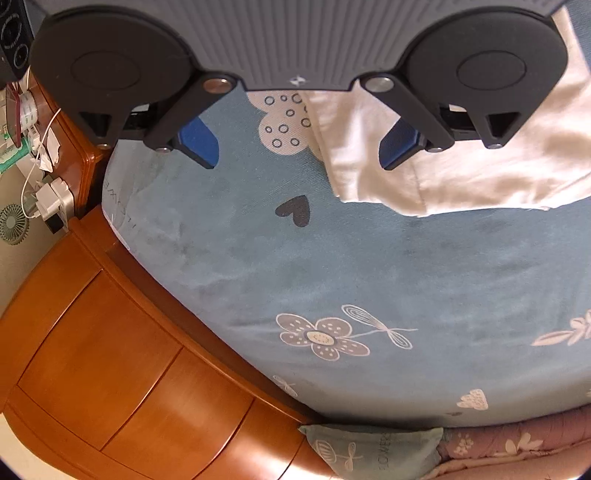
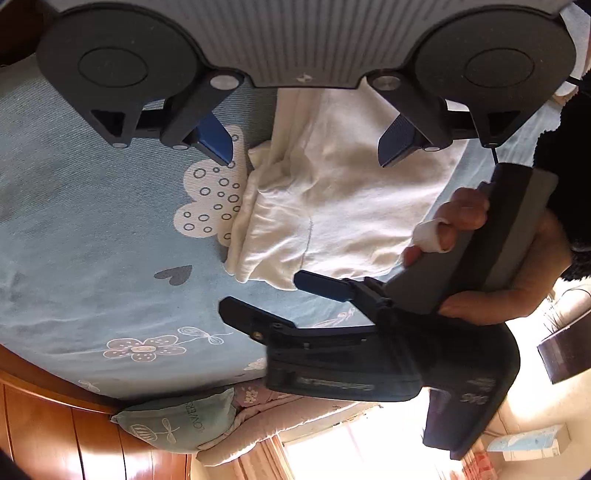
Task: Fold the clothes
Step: 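Move both open grippers to the side edge of the folded white sweatshirt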
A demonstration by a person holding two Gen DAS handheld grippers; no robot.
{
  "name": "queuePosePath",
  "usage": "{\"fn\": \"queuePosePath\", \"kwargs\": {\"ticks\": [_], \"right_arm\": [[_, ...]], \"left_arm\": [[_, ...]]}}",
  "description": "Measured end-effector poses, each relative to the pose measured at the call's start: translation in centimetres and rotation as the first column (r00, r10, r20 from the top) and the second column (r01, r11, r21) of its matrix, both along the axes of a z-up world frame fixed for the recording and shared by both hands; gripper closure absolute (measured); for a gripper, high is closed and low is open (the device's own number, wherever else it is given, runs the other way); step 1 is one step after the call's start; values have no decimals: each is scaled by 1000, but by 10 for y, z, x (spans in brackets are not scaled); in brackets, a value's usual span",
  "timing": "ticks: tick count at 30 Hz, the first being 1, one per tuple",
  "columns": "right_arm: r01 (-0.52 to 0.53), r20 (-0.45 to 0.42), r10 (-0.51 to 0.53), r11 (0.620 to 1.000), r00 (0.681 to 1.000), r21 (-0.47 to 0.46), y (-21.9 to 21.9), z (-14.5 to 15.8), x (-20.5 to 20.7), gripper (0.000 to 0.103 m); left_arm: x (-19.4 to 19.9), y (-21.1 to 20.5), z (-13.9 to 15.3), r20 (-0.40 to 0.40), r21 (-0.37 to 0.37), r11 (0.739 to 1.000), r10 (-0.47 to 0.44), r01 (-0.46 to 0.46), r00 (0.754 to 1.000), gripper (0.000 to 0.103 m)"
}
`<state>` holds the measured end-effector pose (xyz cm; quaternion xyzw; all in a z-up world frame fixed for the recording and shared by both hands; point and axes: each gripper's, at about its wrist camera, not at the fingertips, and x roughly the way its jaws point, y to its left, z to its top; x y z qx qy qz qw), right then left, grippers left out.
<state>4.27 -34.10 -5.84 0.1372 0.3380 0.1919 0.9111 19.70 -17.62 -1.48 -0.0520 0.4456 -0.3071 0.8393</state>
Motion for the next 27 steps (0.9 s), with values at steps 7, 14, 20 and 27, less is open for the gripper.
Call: {"fn": "queuePosePath", "kwargs": {"ticks": [7,14,20,27], "right_arm": [[-105,38,103,993,994,53,26,7,8,12],[-125,-55,128,990,990,67,39,-6,-8,11],[-170,-28,171,985,985,37,46,4,-25,7],[-193,-37,192,981,981,-31,63,5,-35,6]], "left_arm": [[-37,72,9,-7,-6,982,190,-190,982,9],[-78,125,-8,-81,-24,944,325,-328,942,9],[-103,136,-21,-131,-72,938,328,-339,935,9],[-117,150,-21,-125,-50,923,374,-382,919,9]]}}
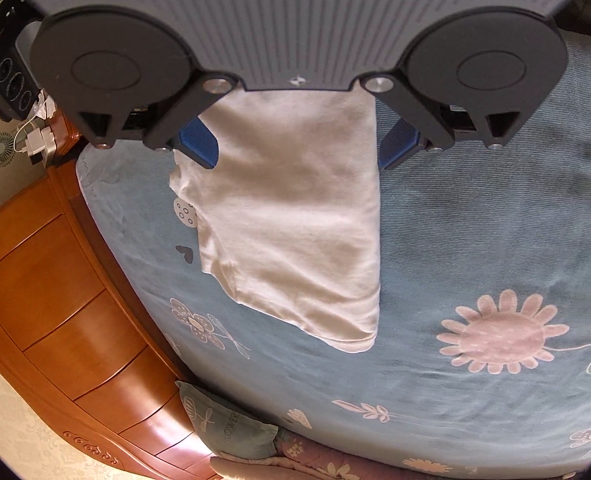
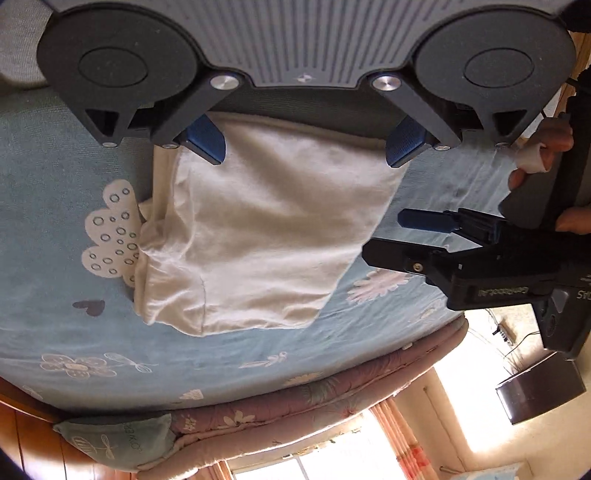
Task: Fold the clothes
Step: 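Move both open grippers to the side edge of the folded white sweatshirt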
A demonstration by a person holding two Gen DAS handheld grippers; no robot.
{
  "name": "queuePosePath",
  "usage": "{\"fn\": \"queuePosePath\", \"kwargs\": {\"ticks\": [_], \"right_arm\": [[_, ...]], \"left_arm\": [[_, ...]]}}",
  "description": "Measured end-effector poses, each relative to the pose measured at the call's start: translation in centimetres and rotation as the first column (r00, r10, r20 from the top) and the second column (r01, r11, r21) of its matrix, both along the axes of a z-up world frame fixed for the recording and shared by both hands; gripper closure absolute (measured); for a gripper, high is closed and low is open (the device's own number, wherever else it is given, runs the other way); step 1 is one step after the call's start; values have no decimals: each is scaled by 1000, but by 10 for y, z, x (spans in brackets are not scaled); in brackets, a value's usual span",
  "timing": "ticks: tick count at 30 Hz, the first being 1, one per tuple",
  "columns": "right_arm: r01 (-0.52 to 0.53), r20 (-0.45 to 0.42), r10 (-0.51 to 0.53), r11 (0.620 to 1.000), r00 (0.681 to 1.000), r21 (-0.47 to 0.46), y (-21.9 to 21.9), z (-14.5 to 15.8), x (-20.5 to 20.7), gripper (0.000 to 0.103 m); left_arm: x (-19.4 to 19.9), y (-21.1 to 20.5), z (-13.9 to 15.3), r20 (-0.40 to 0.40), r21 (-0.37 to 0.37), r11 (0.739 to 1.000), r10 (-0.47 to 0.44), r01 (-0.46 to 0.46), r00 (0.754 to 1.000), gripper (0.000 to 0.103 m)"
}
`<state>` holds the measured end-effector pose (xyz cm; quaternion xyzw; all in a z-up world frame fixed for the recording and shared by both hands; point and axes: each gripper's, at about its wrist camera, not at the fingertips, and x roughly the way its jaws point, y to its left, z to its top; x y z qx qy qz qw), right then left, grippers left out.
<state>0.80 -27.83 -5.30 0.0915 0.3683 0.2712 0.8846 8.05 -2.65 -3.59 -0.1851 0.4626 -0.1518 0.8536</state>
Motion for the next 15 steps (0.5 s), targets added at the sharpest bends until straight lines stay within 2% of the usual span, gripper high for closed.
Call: {"fn": "queuePosePath", "kwargs": {"ticks": [5,11,14,15], "right_arm": [[-111,35,112,993,993,-28,34,8,8,5],[-257,-29,257,966,966,-12,79,0,17,5],[-319,-99,316,947,944,-19,93,-10,14,5],[-323,-99,319,946,943,-25,93,-8,12,5]], "left_arm": [[-3,6,7,22,33,999,19,-20,1000,9],[-10,23,15,45,105,993,48,-52,998,9],[-11,32,14,38,112,991,64,-68,997,9],[-10,34,13,36,110,991,66,-70,997,9]]}}
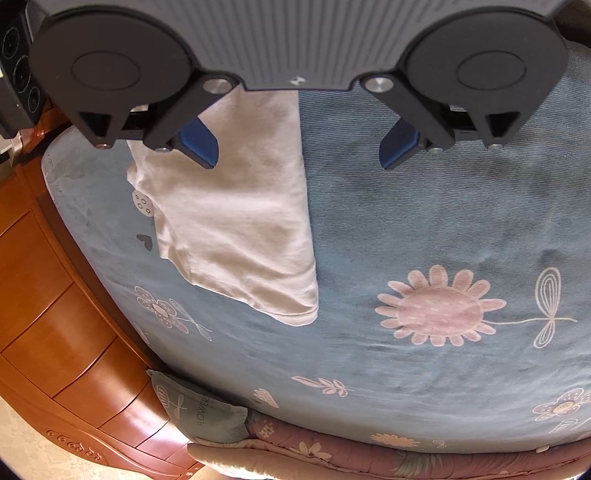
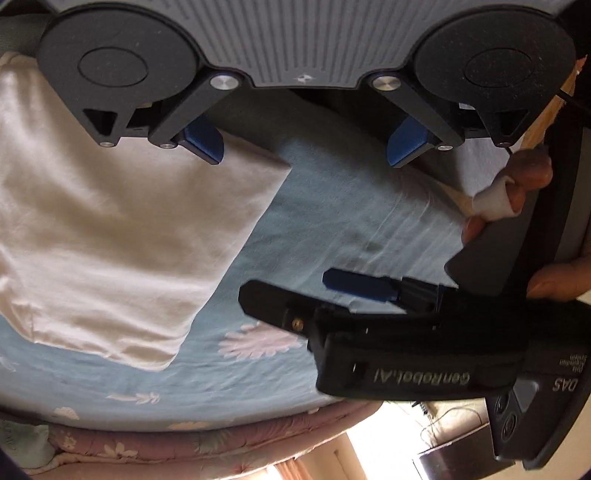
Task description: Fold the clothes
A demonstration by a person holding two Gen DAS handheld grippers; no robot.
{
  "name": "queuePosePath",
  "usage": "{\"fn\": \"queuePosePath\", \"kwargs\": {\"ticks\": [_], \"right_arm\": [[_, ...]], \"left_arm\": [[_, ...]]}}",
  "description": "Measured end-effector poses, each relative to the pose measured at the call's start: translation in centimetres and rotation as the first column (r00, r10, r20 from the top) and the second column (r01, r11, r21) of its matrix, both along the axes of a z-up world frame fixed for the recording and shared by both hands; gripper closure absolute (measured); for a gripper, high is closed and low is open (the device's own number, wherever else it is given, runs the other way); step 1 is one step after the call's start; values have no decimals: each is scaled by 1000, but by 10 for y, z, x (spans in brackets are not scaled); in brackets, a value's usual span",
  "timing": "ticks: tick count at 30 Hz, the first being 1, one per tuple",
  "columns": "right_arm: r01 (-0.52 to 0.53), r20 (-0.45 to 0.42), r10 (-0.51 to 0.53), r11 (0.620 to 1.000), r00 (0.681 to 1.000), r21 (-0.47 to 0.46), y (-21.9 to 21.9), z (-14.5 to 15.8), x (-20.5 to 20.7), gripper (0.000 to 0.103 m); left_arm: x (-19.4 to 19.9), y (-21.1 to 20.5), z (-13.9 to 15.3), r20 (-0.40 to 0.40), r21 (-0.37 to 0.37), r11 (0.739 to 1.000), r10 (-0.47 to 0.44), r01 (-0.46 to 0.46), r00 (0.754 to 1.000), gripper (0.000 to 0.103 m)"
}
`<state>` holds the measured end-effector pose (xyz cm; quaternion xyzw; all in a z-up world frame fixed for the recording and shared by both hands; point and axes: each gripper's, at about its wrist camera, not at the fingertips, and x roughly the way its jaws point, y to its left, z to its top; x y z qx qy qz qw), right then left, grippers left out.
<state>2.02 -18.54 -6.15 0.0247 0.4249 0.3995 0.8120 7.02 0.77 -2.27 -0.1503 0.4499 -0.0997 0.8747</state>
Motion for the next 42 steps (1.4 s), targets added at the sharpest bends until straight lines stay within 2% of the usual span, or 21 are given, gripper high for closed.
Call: {"fn": "queuePosePath", "kwargs": {"ticks": [2,5,8,13,19,24,29,33,38,42], "right_arm": [[16,21,-16,1000,1000,10,-6,7,-3,5],[101,46,-102,995,994,27,-25,15,3,0],[167,3,-167,986,986,-14,-40,8,13,0],[192,-44,-193,981,980,-14,-63,5,13,0],[288,4,-288,957,958,26,-92,22,26,0],[313,69,-315,949,947,39,-97,32,51,0],[334,60,-335,942,940,17,-95,21,74,0],[350,32,-350,937,936,9,-101,7,74,0],[371,17,-373,926,928,67,-117,12,63,0],[419,23,-423,902,906,100,-131,21,58,0]], "left_arm": [[2,2,-2,0,-8,1000,-1,1,1000,9],[5,0,-4,-2,-23,1000,-15,15,1000,9],[6,-6,-7,-3,-39,998,-45,44,999,9],[10,-9,-10,0,-71,996,-60,60,998,9],[20,-15,-10,-4,-47,997,-66,66,998,9],[27,-18,-11,-11,-36,997,-68,68,998,9],[33,-16,-13,-18,-23,998,-56,56,998,9],[36,-15,-16,-27,-23,998,-58,57,998,9],[38,-14,-19,-19,-89,994,-71,69,997,9],[35,-13,-19,-5,-124,990,-70,69,998,9]]}}
